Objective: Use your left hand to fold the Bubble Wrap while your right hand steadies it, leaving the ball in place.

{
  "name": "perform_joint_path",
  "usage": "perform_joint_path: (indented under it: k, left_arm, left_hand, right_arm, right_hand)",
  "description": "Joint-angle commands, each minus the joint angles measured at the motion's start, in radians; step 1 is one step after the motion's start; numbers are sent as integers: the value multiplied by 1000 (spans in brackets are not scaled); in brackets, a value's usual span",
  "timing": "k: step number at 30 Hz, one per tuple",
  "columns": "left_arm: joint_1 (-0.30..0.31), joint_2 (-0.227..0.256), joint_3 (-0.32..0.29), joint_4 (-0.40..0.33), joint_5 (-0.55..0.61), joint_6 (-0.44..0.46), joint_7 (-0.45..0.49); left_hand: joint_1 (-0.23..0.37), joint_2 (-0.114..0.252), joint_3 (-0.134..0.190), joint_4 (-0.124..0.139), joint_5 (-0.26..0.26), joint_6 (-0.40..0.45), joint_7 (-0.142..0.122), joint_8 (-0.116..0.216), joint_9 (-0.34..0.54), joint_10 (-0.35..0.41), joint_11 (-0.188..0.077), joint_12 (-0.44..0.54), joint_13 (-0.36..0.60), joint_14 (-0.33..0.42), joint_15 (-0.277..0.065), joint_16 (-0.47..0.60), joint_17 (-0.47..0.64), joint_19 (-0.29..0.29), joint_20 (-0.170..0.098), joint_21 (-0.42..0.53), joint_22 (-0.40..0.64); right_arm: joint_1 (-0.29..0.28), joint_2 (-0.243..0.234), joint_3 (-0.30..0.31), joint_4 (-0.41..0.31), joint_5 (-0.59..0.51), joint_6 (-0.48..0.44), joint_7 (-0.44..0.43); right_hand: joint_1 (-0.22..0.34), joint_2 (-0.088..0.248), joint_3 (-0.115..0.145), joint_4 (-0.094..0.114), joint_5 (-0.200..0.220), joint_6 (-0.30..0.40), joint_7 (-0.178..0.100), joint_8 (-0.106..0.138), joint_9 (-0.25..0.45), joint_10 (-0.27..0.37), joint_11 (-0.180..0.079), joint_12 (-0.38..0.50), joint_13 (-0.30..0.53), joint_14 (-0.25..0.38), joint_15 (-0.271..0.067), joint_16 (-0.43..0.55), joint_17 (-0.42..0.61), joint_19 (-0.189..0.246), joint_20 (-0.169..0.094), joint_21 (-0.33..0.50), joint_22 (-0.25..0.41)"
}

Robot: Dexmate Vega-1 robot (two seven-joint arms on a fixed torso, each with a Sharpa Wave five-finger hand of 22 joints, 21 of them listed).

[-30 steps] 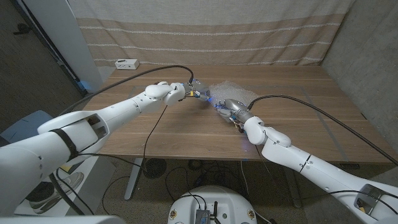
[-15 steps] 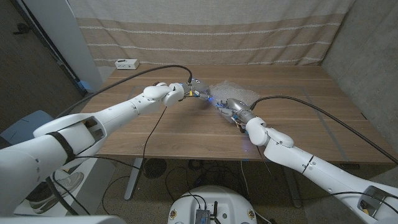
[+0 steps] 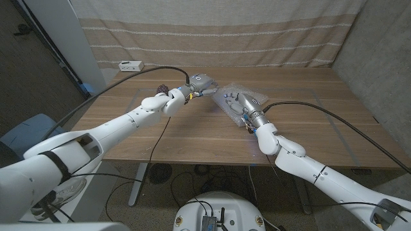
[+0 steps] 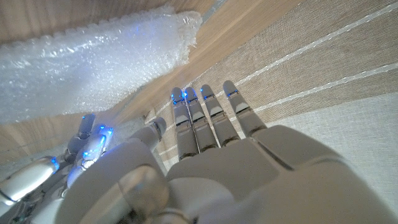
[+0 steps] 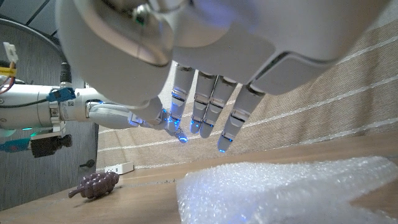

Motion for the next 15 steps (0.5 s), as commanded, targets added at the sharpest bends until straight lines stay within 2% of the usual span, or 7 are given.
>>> perform_joint_path:
  k: [1, 5, 7, 9, 15]
  left_arm:
    - [132, 41, -126, -125, -116, 32, 89]
    - [166, 43, -158, -145, -160, 37, 97]
    - [184, 47, -173, -159, -178, 40, 100]
    - [205, 49, -191, -173, -203, 38, 108]
    - [264, 61, -240, -223, -256, 32, 140]
  left_hand:
    - [8, -5, 2, -9, -4, -14, -1, -8, 3, -13, 2, -5, 4, -4, -6, 1, 3, -1, 9, -6, 3]
    - [7, -12, 2, -15, -6, -18, -2, -8, 3, -16, 4, -6, 5, -10, 0, -1, 3, -5, 13, -8, 3]
    - [5, -17, 2, -19, -7, -25, -1, -9, 3, -20, 13, -6, 5, -11, 1, -1, 4, -7, 14, -9, 4]
    - [3, -19, 2, -22, -8, -29, -1, -8, 3, -21, 7, -7, 5, -14, 5, -1, 4, -8, 15, -10, 4]
    - [0, -25, 1, -27, -9, -37, 1, -9, 3, -29, 12, -9, 6, -15, 8, -1, 5, -12, 19, -13, 5]
  right_arm:
    - [-34, 13, 61, 3, 27, 98, -86]
    - [-43, 13, 83, -7, 40, 108, -93]
    - [-50, 13, 98, -4, 57, 132, -99]
    - [-59, 13, 115, -7, 80, 150, -103]
    - [-87, 18, 172, -6, 155, 213, -117]
  right_hand:
    - [-5, -9, -7, -1, -4, 1, -1, -4, 3, -2, 0, 0, 4, -2, -26, 0, 4, -3, 1, -4, 2]
    - [-7, -8, -8, 0, -3, 3, -1, -3, 3, 1, 1, 1, 4, -1, -25, -1, 4, -4, 1, -4, 1]
    - [-8, -8, -8, 0, -3, 6, 1, -3, 3, 2, 1, 1, 4, 0, -27, 0, 4, -5, 2, -5, 1]
    - [-8, -7, -8, -1, -3, 9, 1, -2, 3, 3, 1, 2, 4, 1, -26, 0, 4, -5, 2, -5, 1]
    - [-10, -5, -9, -2, -2, 14, 4, 0, 3, 9, 3, 4, 4, 2, -24, 1, 5, -7, 1, -6, 1]
